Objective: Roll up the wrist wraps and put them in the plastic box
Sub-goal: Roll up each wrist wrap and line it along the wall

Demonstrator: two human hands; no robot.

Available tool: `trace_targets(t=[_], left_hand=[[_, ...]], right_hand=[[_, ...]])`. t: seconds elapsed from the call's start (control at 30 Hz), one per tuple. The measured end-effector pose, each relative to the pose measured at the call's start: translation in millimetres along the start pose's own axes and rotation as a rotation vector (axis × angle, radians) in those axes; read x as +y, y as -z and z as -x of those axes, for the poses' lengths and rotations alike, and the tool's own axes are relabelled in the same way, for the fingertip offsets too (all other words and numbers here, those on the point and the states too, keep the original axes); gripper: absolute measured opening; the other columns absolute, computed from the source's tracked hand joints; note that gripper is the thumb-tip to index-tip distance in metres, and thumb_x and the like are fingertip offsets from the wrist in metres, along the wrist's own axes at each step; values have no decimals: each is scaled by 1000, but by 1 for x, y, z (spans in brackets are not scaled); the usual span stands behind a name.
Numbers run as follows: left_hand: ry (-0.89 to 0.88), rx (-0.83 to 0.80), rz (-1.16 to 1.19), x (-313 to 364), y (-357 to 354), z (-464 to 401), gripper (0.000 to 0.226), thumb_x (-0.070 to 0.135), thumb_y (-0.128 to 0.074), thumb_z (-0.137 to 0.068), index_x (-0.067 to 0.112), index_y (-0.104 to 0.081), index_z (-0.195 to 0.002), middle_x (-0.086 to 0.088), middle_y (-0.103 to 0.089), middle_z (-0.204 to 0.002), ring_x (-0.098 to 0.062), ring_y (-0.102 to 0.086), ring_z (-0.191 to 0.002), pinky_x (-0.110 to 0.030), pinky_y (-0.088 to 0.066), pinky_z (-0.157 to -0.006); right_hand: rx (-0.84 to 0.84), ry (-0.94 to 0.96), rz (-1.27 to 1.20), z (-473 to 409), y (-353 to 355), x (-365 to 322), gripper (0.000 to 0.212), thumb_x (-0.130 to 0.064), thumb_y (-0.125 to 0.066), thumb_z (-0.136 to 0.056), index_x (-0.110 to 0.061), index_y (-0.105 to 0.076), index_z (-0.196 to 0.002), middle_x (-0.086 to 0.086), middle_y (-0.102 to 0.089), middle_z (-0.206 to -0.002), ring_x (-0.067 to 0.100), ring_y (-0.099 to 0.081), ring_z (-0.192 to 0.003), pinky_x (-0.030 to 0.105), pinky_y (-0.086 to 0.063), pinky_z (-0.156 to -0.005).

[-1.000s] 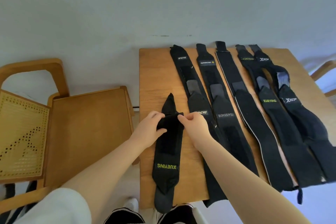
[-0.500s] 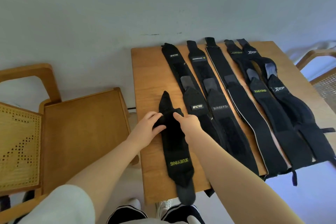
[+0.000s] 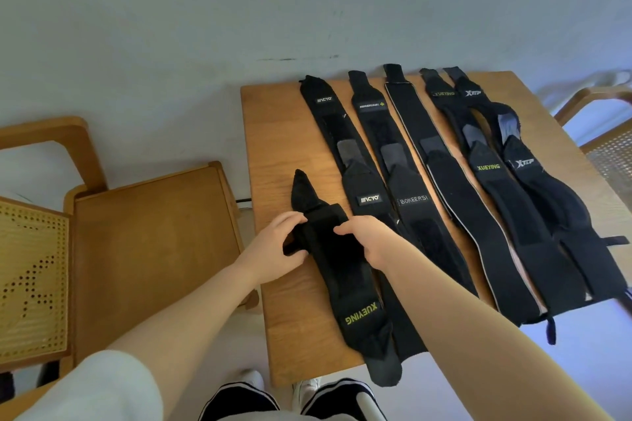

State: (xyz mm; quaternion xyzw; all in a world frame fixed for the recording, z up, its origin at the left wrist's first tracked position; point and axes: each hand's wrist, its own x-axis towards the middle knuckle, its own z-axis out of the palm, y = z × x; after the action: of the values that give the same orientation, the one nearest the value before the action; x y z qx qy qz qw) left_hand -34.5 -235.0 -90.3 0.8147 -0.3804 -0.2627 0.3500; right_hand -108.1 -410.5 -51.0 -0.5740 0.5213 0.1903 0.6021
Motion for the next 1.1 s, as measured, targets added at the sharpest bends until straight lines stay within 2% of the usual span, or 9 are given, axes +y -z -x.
trace_targets(t=[0.2,0.3,0.37,0.47,0.57,0.73,0.93,1.0,1.1], left_hand=[[51,34,-56,9,-5,-11,43,19,-61,-90,18,-46,-130,3,-47,-135,-11,-45,-122,-17,-33,-95],[103,29,-10,8,-2,-15,41,18,-60,-91,19,-48,-130,2,-52,-131,-14,-48,-121,-23,-38,-99],[123,26,-13,7,2,-16,41,19,-58,-92,20,-48,-131,2,-53,-131,-14,-48,-122,-26,-39,-100],[99,39,-184,0,8,-21,39,25,-53,-95,20,-50,-133,2,-51,-133,-16,-42,-126,-33,-35,-104],[158,36,-205,-4,15,-27,37,27,-51,-96,19,-54,-132,-1,-40,-140,-20,-30,-133,-37,-28,-110],[351,-73,126,5,31,-44,64,18,-64,-88,20,-32,-145,-1,-26,-152,-19,-23,-140,-33,-22,-112],[587,-115,512,11,36,-60,100,-13,-62,-77,19,-5,-152,-6,-50,-132,-22,-45,-125,-32,-37,-103],[633,-82,554,6,35,-59,100,-12,-63,-76,17,-5,-152,-3,-58,-115,-24,-49,-120,-37,-35,-106],[599,-102,578,10,30,-56,78,-15,-55,-78,9,-28,-146,0,-58,-108,-19,-49,-115,-30,-35,-100]], right_hand=[[-68,-16,104,-31,9,10,71,-17,-75,-68,-15,-49,-134,13,-54,-132,32,-50,-120,50,-41,-104],[-40,100,284,-19,8,-3,49,-19,-71,-82,-12,-53,-127,9,-61,-113,22,-58,-98,34,-52,-86],[40,254,511,-13,12,-12,39,-23,-71,-84,-11,-51,-117,4,-57,-101,17,-54,-85,27,-49,-74],[183,680,858,0,4,-24,49,-18,-68,-85,-19,-46,-128,2,-45,-131,21,-48,-116,36,-47,-92],[38,845,1129,-6,-8,-26,43,-7,-48,-96,-27,-48,-134,-4,-38,-144,22,-33,-130,39,-41,-103],[-38,732,1075,-18,-4,-36,40,-7,-46,-98,-27,-53,-133,-1,-37,-148,22,-41,-131,35,-39,-107],[-52,663,1032,-22,-5,-37,43,-4,-48,-96,-30,-53,-131,-3,-19,-157,26,-21,-143,43,-33,-112],[-43,701,978,-22,-3,-33,40,-6,-48,-97,-30,-54,-129,-3,-23,-155,25,-22,-142,40,-30,-112],[-41,731,885,-23,1,-28,38,-8,-50,-96,-30,-58,-126,-3,-28,-153,23,-26,-141,39,-28,-113]])
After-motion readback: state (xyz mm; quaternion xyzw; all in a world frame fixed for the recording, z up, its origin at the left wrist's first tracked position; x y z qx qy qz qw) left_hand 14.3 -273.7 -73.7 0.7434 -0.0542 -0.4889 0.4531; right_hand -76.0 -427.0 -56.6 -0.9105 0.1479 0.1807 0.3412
